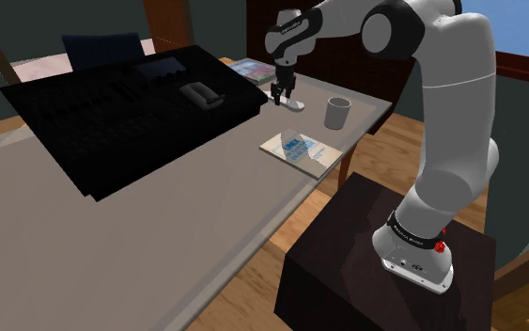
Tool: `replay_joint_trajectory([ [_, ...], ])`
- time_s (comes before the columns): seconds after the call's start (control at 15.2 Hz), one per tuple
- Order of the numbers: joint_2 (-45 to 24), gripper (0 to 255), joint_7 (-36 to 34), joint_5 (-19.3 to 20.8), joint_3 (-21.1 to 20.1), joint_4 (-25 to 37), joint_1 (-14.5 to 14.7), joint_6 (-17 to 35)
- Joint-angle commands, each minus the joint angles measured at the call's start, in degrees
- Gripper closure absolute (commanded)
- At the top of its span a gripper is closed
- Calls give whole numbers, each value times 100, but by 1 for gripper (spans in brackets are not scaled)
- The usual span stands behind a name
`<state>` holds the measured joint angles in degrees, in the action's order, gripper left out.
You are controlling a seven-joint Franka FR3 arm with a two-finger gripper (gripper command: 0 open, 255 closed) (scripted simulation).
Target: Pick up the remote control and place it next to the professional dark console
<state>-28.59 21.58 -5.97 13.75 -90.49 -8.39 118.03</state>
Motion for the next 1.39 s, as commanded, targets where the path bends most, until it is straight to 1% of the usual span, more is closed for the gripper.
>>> replay_joint_trajectory([
  [0.0,56,255,-14,17,7,90,7,-144],
  [0.66,272,255,-46,79,41,544,9,-809],
  [1.32,365,255,-64,111,62,1179,-14,-1532],
])
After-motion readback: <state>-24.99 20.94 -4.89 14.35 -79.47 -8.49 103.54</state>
